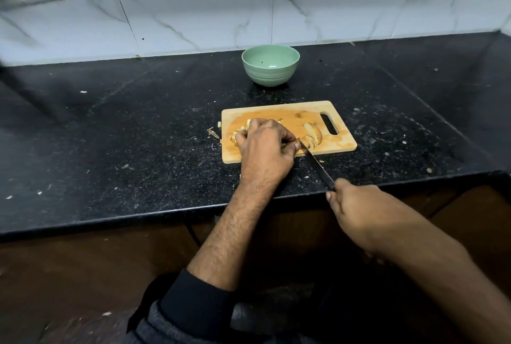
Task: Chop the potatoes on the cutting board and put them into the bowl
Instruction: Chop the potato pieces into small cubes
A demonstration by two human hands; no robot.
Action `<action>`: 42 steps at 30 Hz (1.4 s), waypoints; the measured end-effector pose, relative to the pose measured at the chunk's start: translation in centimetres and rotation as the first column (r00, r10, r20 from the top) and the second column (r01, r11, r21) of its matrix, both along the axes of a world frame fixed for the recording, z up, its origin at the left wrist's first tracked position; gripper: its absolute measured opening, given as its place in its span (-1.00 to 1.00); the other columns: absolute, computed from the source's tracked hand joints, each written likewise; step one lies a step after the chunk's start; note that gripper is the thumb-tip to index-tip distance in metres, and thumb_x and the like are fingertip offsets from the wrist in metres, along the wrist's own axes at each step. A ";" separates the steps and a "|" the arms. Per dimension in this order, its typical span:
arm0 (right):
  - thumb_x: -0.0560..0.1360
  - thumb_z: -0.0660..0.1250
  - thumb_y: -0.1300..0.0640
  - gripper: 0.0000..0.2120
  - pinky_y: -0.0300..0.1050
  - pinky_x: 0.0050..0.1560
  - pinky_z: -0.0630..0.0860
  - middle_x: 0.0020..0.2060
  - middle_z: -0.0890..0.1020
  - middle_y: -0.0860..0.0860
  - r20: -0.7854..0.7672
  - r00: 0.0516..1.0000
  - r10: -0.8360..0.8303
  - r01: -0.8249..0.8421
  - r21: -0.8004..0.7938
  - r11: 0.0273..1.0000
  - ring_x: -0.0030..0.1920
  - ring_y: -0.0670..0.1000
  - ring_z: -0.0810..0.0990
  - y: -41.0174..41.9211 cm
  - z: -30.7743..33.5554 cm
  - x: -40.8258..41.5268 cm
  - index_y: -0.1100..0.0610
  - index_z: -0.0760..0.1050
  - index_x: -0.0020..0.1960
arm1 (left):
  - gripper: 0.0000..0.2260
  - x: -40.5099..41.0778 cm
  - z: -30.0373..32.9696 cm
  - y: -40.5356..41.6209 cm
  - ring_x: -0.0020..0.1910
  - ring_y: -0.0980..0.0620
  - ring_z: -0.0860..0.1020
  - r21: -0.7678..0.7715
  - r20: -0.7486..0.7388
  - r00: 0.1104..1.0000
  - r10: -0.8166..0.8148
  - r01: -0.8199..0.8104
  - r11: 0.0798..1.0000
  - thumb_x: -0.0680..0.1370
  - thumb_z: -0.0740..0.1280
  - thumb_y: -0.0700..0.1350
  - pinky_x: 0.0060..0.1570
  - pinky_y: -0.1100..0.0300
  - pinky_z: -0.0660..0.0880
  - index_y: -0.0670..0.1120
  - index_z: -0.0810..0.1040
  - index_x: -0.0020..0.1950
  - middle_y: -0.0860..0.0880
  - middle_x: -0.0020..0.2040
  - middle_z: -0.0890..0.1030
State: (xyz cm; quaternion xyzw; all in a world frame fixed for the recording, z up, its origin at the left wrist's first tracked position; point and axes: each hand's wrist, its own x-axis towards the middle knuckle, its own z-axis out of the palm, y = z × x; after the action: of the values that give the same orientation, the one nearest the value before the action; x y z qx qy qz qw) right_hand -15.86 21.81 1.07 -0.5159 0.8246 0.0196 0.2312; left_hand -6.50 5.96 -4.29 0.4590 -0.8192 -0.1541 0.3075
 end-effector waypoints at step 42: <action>0.72 -0.01 -0.09 -0.69 -0.07 -0.50 0.60 -0.28 0.65 0.15 -0.010 0.998 -0.065 0.065 -0.002 0.998 -0.52 0.08 0.59 -3.8 1.7 0.9 0.08 0.39 0.21 | -0.93 0.5 0.5 0.0 0.20 0.10 0.31 0.056 -0.027 1.000 0.001 0.001 0.998 0.48 0.51 -0.06 0.24 0.01 0.19 0.10 0.67 -0.10 0.18 0.05 0.50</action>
State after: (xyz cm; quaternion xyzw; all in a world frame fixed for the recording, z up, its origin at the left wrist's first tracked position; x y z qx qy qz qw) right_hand -14.98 18.00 2.80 -0.4887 0.8423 0.0138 0.2269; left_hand -5.96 5.98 -3.77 0.4653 -0.8103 -0.1831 0.3056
